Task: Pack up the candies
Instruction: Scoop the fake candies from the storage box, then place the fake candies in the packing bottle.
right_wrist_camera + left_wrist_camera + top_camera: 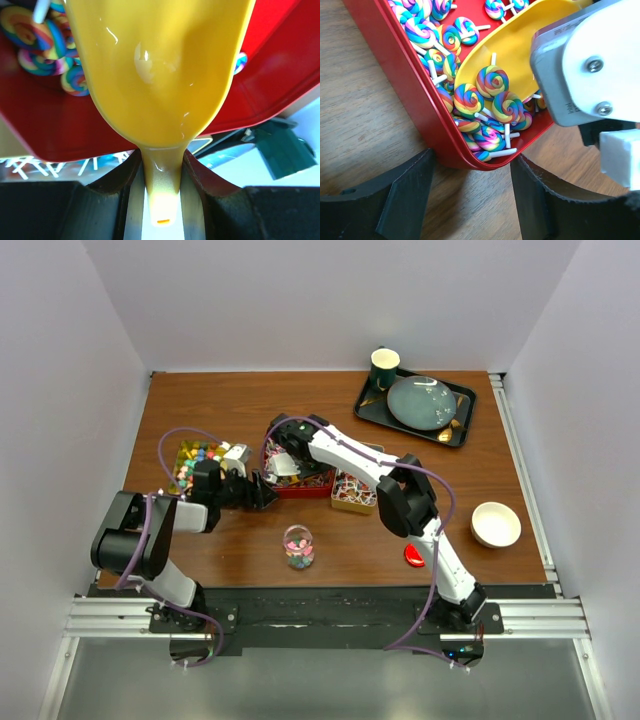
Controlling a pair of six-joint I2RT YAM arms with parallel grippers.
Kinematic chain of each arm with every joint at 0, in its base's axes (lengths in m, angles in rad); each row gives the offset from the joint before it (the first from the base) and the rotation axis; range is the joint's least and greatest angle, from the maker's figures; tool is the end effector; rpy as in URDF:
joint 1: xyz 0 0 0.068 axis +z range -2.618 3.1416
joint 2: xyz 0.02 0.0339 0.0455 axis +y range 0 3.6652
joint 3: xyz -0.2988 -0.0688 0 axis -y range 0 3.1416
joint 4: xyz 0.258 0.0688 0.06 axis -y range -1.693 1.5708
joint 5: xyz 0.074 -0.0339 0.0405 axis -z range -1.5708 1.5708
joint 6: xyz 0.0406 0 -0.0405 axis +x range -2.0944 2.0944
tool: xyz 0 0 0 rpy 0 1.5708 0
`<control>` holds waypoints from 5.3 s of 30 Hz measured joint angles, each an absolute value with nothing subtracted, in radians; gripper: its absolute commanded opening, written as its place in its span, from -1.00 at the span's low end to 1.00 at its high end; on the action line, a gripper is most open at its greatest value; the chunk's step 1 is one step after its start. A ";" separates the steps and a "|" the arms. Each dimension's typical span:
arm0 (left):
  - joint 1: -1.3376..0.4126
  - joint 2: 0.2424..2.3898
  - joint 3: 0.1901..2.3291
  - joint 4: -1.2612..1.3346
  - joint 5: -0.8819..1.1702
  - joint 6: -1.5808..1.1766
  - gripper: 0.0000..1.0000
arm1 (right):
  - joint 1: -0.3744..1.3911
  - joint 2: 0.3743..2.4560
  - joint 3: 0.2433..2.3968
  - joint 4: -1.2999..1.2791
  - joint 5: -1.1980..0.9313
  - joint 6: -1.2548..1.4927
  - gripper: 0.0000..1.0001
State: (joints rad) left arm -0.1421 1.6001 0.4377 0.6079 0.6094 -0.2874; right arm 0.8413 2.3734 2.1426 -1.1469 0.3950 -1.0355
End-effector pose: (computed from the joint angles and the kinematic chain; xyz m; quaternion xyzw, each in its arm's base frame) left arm 0.2714 -0.0623 0.1427 0.0851 0.8418 -0.3550 0.3976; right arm 0.3590 0.3781 0.2111 -0.7761 0.5921 -0.2036 0.0751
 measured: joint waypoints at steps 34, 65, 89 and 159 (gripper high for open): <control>-0.129 1.610 0.423 0.648 0.641 -0.295 0.38 | 0.791 2.309 2.070 -1.208 0.125 -0.876 -1.00; -0.106 1.525 0.503 0.313 0.687 -0.241 0.50 | 0.723 2.181 1.853 -0.942 -0.093 -0.759 -1.00; -0.098 1.512 0.537 0.198 0.717 -0.216 0.49 | 0.718 2.074 1.667 -0.738 -0.105 -0.747 -1.00; 0.037 1.256 0.682 0.060 0.664 -0.094 0.53 | 0.997 1.729 1.663 -1.319 0.316 -1.013 -1.00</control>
State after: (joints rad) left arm 0.0372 1.2564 0.6819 0.0597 0.6640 -0.0944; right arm 0.9966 1.7294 1.6627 -1.3190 0.3161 -1.0134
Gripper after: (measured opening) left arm 0.765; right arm 0.311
